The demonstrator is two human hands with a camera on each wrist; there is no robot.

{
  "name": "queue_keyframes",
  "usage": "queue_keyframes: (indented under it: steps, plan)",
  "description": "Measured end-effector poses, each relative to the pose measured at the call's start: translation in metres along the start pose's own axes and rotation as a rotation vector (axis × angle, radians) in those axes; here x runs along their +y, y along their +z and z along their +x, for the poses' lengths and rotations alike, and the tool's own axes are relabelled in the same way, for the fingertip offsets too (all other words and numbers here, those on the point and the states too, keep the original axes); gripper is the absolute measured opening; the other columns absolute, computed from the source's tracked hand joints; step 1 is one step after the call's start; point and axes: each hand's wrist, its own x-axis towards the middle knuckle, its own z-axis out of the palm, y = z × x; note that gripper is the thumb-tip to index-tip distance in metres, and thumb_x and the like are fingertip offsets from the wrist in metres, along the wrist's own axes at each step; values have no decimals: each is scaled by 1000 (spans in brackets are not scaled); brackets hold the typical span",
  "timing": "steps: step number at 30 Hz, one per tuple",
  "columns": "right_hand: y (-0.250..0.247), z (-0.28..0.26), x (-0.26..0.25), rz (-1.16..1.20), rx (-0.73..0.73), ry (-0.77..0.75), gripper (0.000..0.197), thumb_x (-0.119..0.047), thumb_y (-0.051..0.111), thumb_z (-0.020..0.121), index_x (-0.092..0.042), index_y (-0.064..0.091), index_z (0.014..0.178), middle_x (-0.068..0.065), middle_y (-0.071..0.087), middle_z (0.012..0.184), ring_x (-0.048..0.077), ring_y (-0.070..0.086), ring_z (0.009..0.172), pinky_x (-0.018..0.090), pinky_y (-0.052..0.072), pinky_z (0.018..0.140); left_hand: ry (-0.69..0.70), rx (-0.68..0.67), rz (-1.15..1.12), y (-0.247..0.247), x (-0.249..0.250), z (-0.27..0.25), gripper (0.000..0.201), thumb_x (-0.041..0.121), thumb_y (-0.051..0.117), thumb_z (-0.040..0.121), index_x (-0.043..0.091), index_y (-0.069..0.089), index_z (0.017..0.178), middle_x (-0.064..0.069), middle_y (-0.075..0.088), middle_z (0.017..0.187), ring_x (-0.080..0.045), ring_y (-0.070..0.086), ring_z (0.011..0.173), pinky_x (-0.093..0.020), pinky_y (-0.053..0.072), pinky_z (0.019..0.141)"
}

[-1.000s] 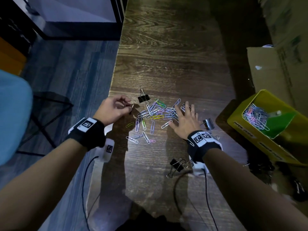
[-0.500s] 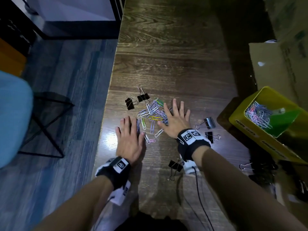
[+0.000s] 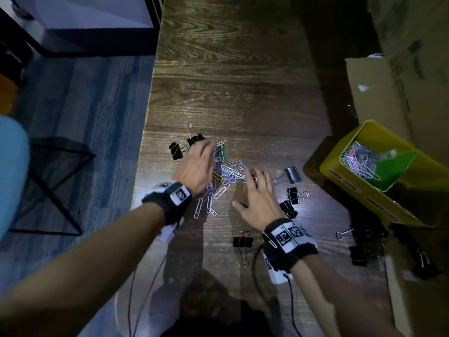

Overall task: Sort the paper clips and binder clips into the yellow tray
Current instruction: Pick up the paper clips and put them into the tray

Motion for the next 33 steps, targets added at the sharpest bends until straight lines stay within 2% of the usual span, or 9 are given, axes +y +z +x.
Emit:
queue_keyframes:
  steps: [3,8,13,16,20,25,27,29,33]
  plan:
    - [-1,-1,-2,-35,52,7,84,-45,58,85,-14,11,148,11,19,151,32,10,139,47,16,116,8,-107,138,-4,-5,32,44,31,43,95,9,41,133,-17,44,134,-33,41,121,-49,37,101]
    - [-5,6,-13,-58,89,10,86,-41,62,85,-7,14,147,12,31,139,29,27,127,44,31,108,1,-436,235,7,-4,37,58,44,21,98,20,8,148,-5,-3,157,-24,-6,144,-48,-1,116]
    - [-2,11,-11,-38,65,-46,87,-37,67,82,-8,16,147,12,33,136,29,31,125,43,33,107,141,-426,179,14,-10,-10,70,59,3,90,20,4,148,1,-5,156,-14,-14,141,-44,-8,115]
    - [-9,16,-9,-7,49,-20,104,-46,73,75,-8,10,148,13,29,138,29,28,127,39,32,107,219,-404,120,15,-13,-34,69,59,6,90,22,8,148,5,-4,155,-11,-11,142,-40,-6,115]
    - [-14,23,-17,-79,-1,34,127,-63,78,54,-11,11,148,11,27,137,29,28,125,41,36,102,40,-268,-11,11,-27,-46,75,65,6,88,21,11,148,8,-2,154,-10,-7,143,-40,-3,116]
    - [-3,17,-32,-63,-40,-29,116,-56,81,55,-14,21,145,11,30,131,27,29,119,37,34,100,-26,-308,-26,20,-2,-70,80,66,-6,84,18,1,148,2,-12,153,-13,-18,141,-34,-12,114]
    - [0,12,-33,-31,-50,-53,111,-48,83,59,-14,23,145,11,30,129,27,30,117,36,34,102,-18,-324,-85,22,5,-80,76,63,2,87,17,3,148,2,-10,153,-11,-15,142,-36,-6,117]
    - [-2,9,-31,-9,-48,-58,104,-43,82,63,-15,26,145,11,31,128,28,32,118,35,33,103,-17,-265,-108,15,3,-85,72,58,20,90,17,12,148,-1,5,156,-15,3,144,-41,11,118]
    - [-8,7,-30,-7,-11,-6,94,-46,79,67,-19,32,144,11,35,129,29,34,120,36,30,103,-75,-145,129,0,-5,-81,77,61,49,80,23,26,143,-9,40,139,-29,44,117,-44,43,96]
